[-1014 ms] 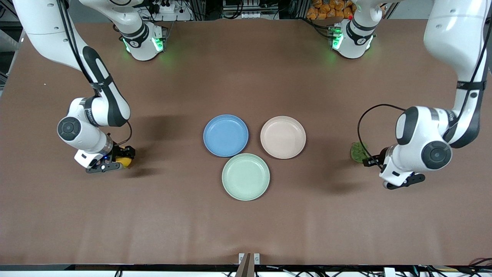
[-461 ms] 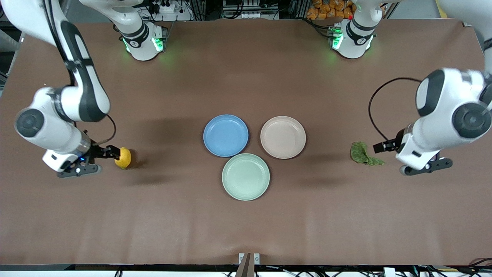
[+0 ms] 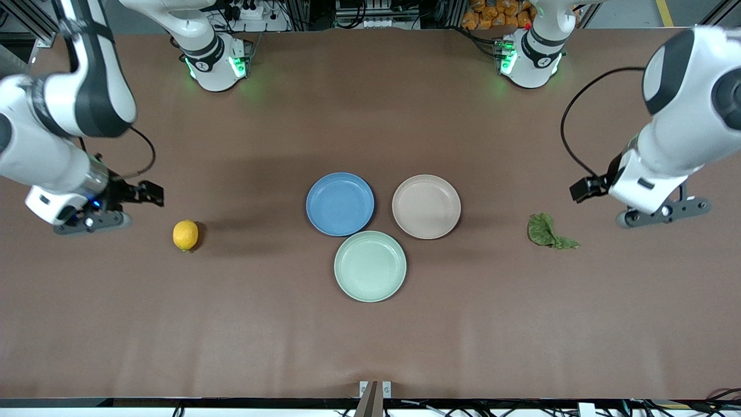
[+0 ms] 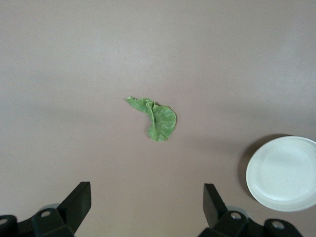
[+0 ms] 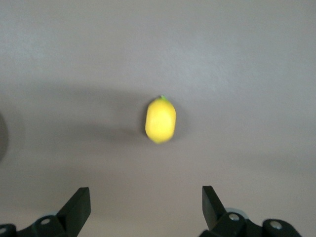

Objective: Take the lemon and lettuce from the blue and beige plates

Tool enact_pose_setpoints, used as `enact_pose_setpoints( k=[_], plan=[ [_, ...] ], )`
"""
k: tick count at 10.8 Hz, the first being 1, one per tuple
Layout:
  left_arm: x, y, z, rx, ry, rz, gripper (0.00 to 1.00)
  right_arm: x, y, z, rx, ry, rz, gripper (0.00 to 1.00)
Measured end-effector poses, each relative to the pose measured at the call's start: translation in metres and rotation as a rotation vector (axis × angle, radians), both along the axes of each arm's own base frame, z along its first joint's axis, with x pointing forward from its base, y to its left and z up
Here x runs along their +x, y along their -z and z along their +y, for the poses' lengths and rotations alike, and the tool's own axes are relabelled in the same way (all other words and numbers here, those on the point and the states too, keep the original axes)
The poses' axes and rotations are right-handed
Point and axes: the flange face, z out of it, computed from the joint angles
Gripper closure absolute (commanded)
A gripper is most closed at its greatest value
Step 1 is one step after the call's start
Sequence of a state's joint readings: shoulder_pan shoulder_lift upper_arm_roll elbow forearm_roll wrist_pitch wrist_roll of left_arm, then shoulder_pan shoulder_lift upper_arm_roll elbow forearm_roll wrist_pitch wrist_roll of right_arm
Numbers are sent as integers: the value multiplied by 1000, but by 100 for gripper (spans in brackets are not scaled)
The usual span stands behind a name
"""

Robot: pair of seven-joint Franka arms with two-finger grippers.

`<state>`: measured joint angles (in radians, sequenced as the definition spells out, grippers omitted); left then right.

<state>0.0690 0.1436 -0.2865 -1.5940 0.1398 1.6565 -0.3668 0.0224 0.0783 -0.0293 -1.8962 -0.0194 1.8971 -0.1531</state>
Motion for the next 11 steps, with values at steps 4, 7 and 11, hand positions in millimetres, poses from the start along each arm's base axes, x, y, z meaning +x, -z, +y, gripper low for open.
enact_pose_setpoints(
  k=[4, 7, 11],
  plan=[
    [-11, -29, -2, -36, 21, -6, 0, -41, -59, -16, 4, 33, 49, 0],
    [-11, -36, -2, -49, 19, -18, 0, -59, -90, -25, 5, 51, 44, 0],
    [-9, -51, -2, -95, 9, -41, 0, -64, -149, -27, 4, 58, 28, 0]
  ],
)
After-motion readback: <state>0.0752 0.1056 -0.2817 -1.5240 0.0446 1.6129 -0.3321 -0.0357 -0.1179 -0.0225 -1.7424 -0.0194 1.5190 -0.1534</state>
